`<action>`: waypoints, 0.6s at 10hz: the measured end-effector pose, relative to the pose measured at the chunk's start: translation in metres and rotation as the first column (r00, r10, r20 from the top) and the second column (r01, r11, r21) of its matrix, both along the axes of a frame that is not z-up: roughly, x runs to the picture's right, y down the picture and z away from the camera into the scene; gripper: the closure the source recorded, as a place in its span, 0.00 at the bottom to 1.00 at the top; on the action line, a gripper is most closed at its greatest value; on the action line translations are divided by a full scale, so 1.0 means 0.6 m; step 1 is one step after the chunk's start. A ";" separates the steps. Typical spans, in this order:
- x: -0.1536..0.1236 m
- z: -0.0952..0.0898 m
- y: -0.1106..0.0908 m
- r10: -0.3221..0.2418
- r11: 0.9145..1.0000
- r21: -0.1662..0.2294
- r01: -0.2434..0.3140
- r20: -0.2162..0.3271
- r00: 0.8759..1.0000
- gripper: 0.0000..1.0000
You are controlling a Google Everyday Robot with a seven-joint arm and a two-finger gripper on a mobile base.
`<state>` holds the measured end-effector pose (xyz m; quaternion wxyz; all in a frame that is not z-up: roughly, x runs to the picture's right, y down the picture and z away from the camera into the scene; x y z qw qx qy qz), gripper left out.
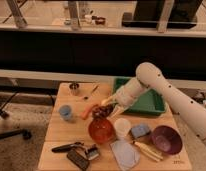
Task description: Place grapes in red bowl
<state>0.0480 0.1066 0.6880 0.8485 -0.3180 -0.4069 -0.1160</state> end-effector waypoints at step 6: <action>0.016 0.020 0.046 -0.050 0.998 -0.029 0.049 -0.023 0.999 1.00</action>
